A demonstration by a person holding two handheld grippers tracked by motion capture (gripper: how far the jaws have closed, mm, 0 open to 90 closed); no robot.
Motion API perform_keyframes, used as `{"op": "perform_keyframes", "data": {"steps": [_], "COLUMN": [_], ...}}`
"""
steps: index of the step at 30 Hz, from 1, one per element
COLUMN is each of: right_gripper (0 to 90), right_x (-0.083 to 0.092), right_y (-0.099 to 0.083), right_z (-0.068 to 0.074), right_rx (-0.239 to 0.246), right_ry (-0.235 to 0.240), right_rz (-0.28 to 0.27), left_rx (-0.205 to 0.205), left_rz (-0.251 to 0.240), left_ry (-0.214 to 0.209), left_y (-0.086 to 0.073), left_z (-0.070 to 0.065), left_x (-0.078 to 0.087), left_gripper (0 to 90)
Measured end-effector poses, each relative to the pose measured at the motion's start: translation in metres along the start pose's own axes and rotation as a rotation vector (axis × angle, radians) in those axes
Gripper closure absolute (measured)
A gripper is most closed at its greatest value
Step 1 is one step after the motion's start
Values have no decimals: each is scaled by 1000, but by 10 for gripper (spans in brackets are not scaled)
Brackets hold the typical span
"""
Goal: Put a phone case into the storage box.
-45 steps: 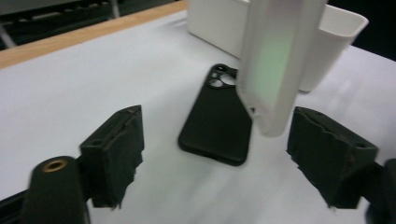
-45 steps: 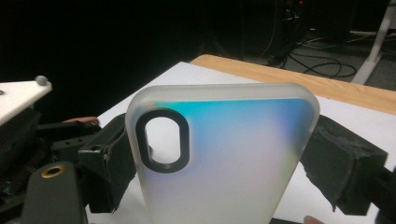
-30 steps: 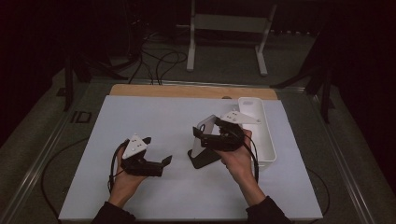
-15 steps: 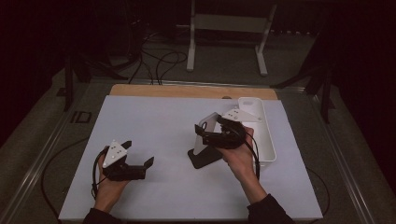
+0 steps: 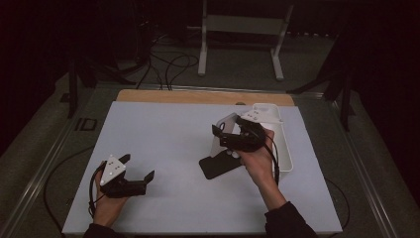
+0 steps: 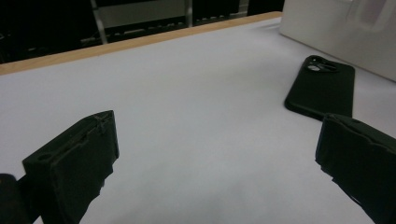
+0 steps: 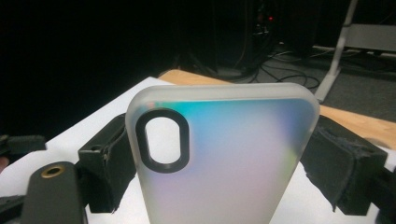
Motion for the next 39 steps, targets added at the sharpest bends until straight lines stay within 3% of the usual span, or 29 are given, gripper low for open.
{"op": "perform_keyframes", "data": {"steps": [8, 17, 19, 39], "right_gripper": [169, 169, 169, 169], "right_x": [3, -2, -3, -14], "right_y": [13, 25, 31, 45], "right_z": [-15, -31, -37, -81], "right_rx": [6, 9, -35, -39], "right_ry": [-47, -93, -74, -194], "right_rz": [-5, -4, -13, 0], "left_rx": [17, 11, 10, 2], "left_rz": [-22, -13, -8, 1], "left_ry": [15, 17, 16, 16], "left_y": [0, -1, -1, -2], "left_z": [3, 3, 3, 1], "left_x": [3, 2, 2, 1], "left_gripper": [2, 2, 2, 2]}}
Point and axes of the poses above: each handheld gripper's, and its own axes: x roughly backward along the jaws, y roughly out of its top, z roughly to its left, the point moved 2 cm from there along -x, roughly forward along the jaws, and after that the axes turned 8 degrees about y, right-handed, at the moved point
